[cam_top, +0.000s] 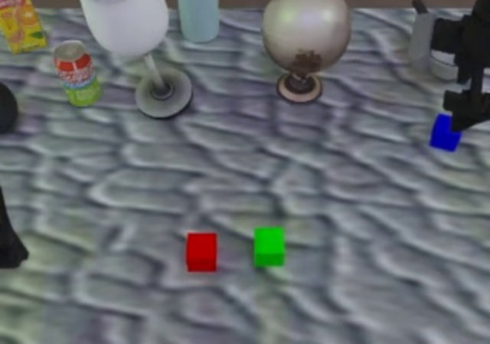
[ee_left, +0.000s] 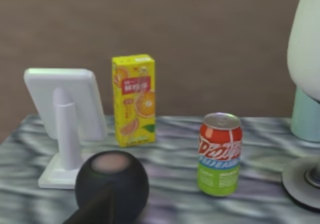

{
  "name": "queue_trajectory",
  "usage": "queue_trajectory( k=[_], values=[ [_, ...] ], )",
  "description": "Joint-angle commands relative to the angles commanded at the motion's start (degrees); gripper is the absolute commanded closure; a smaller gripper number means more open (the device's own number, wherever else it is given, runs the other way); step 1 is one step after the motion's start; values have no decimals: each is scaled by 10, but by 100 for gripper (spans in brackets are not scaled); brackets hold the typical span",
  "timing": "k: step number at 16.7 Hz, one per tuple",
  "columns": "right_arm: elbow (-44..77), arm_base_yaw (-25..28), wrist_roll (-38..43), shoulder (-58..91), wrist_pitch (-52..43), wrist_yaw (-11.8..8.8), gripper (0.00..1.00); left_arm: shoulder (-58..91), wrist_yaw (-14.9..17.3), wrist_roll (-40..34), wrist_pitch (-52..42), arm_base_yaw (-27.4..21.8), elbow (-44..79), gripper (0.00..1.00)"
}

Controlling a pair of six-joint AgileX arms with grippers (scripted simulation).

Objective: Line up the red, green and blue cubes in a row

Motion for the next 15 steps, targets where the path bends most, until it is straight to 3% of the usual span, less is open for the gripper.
queue_trajectory(
  k=[8,13,15],
  values=[
    [-112,4,1,32,146,0,0,0,0,0,0,0,0,0],
    [-119,4,1,35,154,0,0,0,0,0,0,0,0,0],
    [-119,4,1,35,154,0,15,0,0,0,0,0,0,0]
  ],
)
